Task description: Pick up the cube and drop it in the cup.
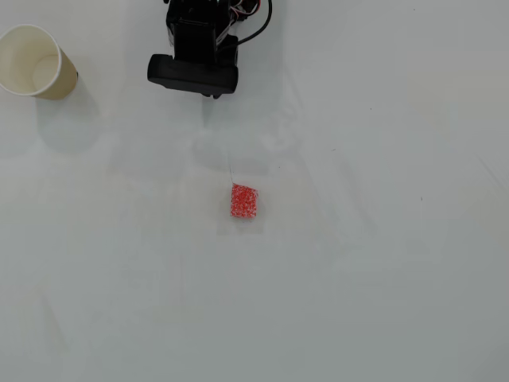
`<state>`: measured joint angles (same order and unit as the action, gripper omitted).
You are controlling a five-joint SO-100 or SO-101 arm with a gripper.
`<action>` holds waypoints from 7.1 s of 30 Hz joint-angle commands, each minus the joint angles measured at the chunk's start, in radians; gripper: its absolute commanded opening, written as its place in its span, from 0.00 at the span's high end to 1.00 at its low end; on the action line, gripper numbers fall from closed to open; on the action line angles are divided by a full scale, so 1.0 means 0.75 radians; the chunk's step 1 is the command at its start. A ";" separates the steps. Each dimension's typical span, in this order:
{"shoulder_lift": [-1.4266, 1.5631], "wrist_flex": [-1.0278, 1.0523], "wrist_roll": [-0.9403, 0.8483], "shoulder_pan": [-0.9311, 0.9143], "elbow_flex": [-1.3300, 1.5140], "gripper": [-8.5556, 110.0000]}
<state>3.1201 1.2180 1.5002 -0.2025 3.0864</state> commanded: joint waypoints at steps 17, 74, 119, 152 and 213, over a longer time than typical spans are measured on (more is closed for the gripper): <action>0.025 -0.012 0.014 -0.012 0.037 0.93; 0.027 -0.816 -0.002 0.006 0.049 0.93; 0.027 -0.816 0.002 0.344 0.049 0.81; -0.597 -1.014 0.000 0.452 -0.446 0.63; -1.959 -1.532 -0.002 0.446 -1.094 0.63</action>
<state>1.6429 0.1028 1.5110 0.1611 2.3930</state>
